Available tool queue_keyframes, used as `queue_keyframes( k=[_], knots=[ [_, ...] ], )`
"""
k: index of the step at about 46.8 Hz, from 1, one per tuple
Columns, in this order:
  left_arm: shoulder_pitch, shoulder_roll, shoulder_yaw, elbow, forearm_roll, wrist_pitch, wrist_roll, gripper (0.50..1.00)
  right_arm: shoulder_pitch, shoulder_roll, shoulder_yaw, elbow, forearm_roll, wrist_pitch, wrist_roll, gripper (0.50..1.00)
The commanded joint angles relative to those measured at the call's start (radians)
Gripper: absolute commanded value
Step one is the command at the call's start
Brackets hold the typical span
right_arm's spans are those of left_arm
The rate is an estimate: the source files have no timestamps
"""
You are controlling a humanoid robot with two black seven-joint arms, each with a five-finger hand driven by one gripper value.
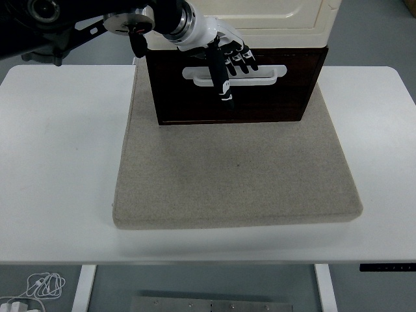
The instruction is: Open the drawer under the combination cabinet
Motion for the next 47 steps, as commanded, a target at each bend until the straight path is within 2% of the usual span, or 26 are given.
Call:
queue_keyframes(
  k=[1, 47],
  knots=[
    [0.009, 0.000, 0.002, 0.001, 0.000, 0.009, 0.000, 1.000, 0.000, 0.000, 0.000, -0.001, 0.000, 0.000, 0.000, 0.926],
    [0.041, -0.023, 0.002, 0.010, 0.037, 0.028, 0.000, 1.000, 0.000, 0.000, 0.000, 0.001, 0.000, 0.000, 0.000, 0.926]
  ],
)
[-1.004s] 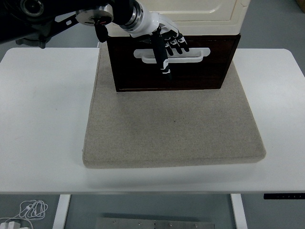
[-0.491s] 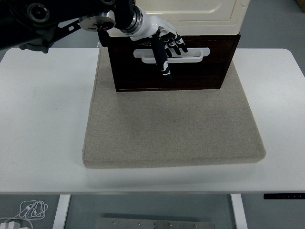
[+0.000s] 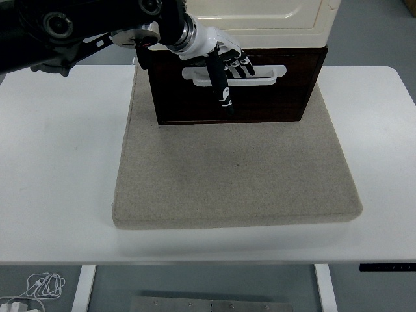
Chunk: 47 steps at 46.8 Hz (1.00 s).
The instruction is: Open the drawer under the combination cabinet
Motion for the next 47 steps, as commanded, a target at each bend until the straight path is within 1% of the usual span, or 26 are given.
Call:
queue_keyframes(
  k=[1, 28, 42, 47],
  knots=[
    [0.002, 0.000, 0.000, 0.000, 0.005, 0.002, 0.001, 1.000, 0.000, 0.000, 0.000, -0.001, 0.000, 0.000, 0.000, 0.926],
    [0.016, -0.012, 0.002, -0.003, 0.008, -0.003, -0.001, 1.000, 0.000, 0.000, 0.000, 0.000, 0.000, 0.000, 0.000, 0.926],
    [0.010, -0.012, 0.000, -0.014, 0.007, -0.021, -0.001, 1.000, 0.000, 0.000, 0.000, 0.000, 0.000, 0.000, 0.000, 0.926],
    [0.009, -0.012, -0.011, -0.017, 0.007, -0.041, -0.001, 1.000, 0.000, 0.000, 0.000, 0.000, 0.000, 0.000, 0.000, 0.926]
  ],
)
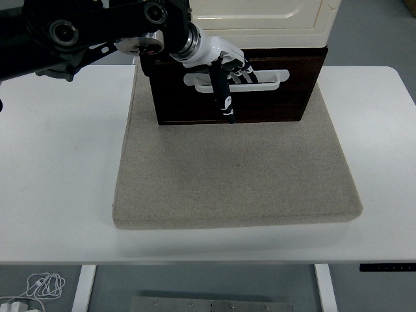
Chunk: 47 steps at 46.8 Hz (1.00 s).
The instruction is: Open the drawer under the combination cabinet
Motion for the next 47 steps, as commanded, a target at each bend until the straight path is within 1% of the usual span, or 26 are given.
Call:
queue_keyframes(
  k=[1, 16, 47],
  knots=[
    [0.000, 0.000, -0.006, -0.004, -0.002, -0.015, 0.000, 1.000, 0.000, 0.000, 0.000, 0.000, 0.000, 0.000, 0.000, 0.926],
    [-0.002, 0.003, -0.014, -0.029, -0.005, -0.029, 0.000, 1.000, 0.000, 0.000, 0.000, 0.000, 0.000, 0.000, 0.000, 0.926],
    [-0.008, 0.012, -0.034, -0.113, -0.012, -0.066, 0.001, 1.000, 0.000, 0.000, 0.000, 0.000, 0.000, 0.000, 0.000, 0.926]
  ],
)
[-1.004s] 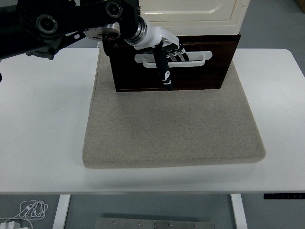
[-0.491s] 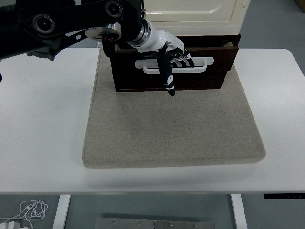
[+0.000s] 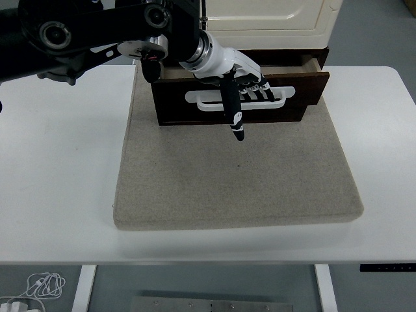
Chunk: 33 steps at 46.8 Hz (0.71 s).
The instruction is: Open the drawer under the combination cabinet
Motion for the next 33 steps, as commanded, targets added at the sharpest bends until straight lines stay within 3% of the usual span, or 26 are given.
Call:
queue_keyframes(
  k=[1, 33],
  knots=[
    [-0.001, 0.000, -0.001, -0.010, -0.003, -0.010, 0.001, 1.000, 0.000, 0.000, 0.000, 0.001, 0.000, 0.000, 0.000, 0.926],
    [-0.007, 0.028, -0.029, -0.069, -0.007, -0.082, 0.003, 1.000, 0.000, 0.000, 0.000, -0.001, 0.000, 0.000, 0.000, 0.926]
  ],
)
